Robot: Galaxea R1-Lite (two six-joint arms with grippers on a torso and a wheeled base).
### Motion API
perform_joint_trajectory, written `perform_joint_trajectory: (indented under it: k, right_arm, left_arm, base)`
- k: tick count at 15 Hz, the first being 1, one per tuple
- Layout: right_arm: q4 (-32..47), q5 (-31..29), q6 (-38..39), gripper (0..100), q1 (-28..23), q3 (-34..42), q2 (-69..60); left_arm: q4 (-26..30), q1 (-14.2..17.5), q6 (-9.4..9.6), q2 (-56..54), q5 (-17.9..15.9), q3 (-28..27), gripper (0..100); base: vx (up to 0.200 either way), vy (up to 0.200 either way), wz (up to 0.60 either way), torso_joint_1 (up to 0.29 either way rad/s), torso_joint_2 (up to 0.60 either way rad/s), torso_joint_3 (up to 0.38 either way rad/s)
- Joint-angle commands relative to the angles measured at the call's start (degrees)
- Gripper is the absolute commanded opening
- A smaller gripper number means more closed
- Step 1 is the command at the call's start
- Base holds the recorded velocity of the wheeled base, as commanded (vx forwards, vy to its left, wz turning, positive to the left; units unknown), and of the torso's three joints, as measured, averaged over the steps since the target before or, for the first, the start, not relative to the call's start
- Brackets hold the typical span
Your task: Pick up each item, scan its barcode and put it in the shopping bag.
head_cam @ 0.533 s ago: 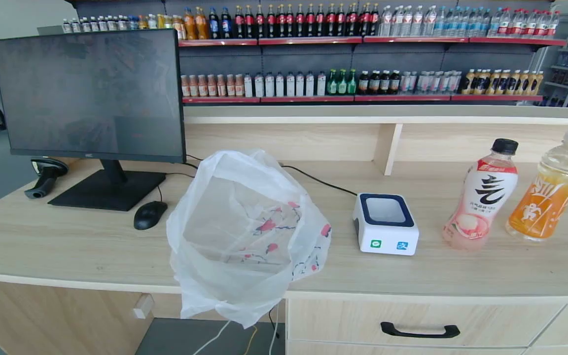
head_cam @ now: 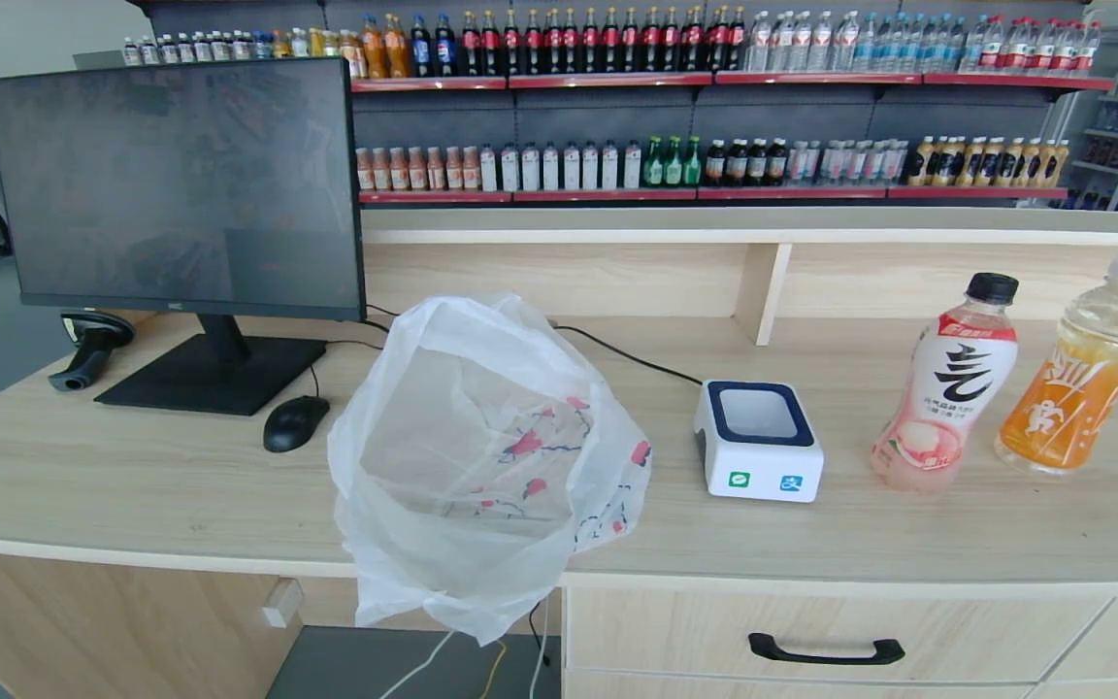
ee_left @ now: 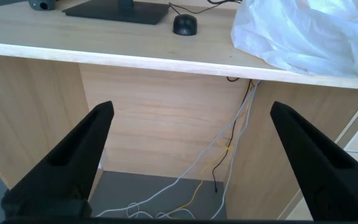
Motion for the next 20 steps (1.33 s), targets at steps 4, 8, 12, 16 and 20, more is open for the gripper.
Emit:
perform_joint_trajectory:
  k: [4, 8, 12, 16, 20]
  right_arm:
    - [-7.66, 0.61, -0.22, 100, 0.04, -1.41, 0.07]
    - [-6.52, 2.19, -0.22, 100, 0.04, -5.8, 2.89]
    - [-8.63, 2.28, -0.22, 100, 0.31, -9.23, 14.31]
    - [-23.92, 2.28, -0.22, 100, 2.59, -11.25, 32.42]
    - [-29.28, 2.36, 4.71, 100, 10.15, -13.36, 42.26]
  left_arm:
    - [-0.01, 0.0, -0.01, -0.02, -0.01, 0.0, 100]
    - [-0.01, 0.0, -0.01, -0.02, -0.01, 0.0, 100]
    - [-0.01, 0.0, -0.01, -0.02, 0.07, 0.0, 100]
    - [-0.01, 0.0, -0.01, -0.02, -0.01, 0.0, 100]
    - [-0.01, 0.0, -0.01, -0.02, -0.01, 0.0, 100]
  base:
    - [0.0, 0.0, 0.0, 0.0, 0.0, 0.0]
    - [0.0, 0.0, 0.0, 0.0, 0.0, 0.0]
    - [0.0, 0.0, 0.0, 0.0, 0.0, 0.0]
    - [0.0, 0.0, 0.0, 0.0, 0.0, 0.0]
    - [0.0, 0.0, 0.0, 0.0, 0.0, 0.0]
